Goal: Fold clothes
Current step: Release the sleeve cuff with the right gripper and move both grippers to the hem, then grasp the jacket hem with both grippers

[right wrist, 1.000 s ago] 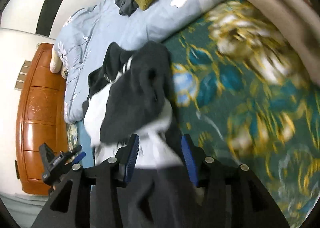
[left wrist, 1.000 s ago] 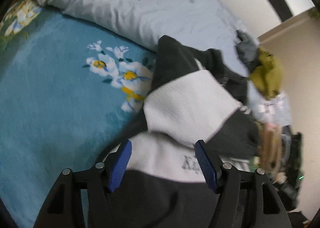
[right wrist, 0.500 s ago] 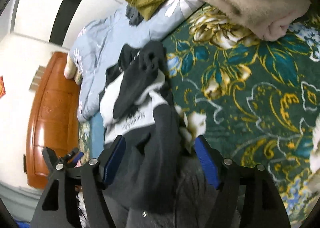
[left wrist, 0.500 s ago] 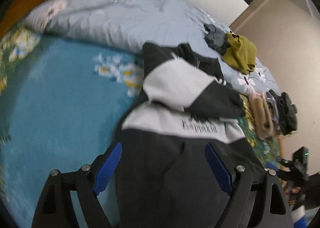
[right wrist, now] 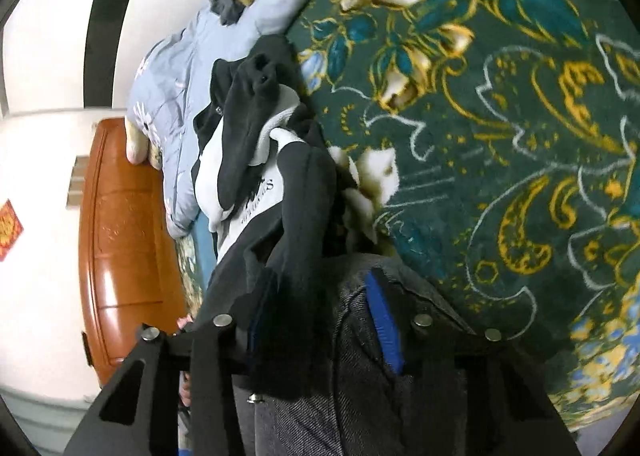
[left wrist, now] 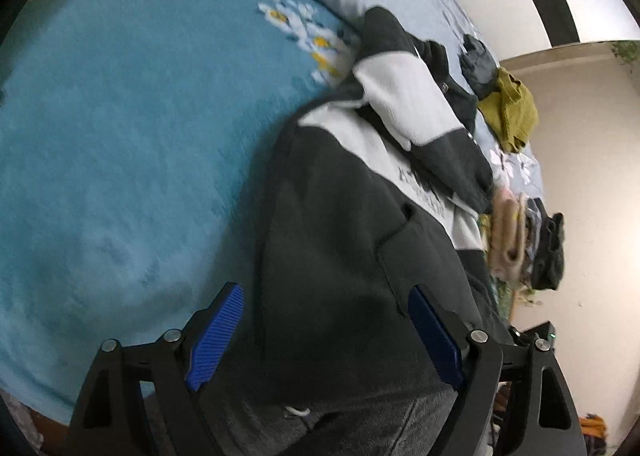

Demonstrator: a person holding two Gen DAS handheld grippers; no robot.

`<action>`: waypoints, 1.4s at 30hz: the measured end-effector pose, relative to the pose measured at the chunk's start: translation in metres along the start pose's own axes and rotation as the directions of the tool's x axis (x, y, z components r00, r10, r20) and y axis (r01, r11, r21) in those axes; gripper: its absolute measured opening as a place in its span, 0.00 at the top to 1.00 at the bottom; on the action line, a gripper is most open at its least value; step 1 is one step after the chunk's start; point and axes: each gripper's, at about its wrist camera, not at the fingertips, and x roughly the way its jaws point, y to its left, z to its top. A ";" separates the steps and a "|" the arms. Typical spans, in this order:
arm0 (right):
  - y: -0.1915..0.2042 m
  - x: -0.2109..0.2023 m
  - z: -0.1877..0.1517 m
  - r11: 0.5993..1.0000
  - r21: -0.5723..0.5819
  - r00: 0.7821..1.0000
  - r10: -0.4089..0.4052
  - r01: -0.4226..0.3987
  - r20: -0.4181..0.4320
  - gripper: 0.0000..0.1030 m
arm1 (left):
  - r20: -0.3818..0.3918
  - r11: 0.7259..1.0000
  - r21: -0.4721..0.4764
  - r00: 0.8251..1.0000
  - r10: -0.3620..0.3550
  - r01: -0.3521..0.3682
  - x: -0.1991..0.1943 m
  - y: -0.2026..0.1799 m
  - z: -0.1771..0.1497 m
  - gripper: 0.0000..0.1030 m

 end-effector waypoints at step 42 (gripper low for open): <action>0.013 0.001 -0.020 0.984 0.046 0.983 0.174 -0.171 -0.059 0.61 | -0.048 0.950 -0.255 0.979 -0.199 0.180 0.003 0.048 -0.030 0.41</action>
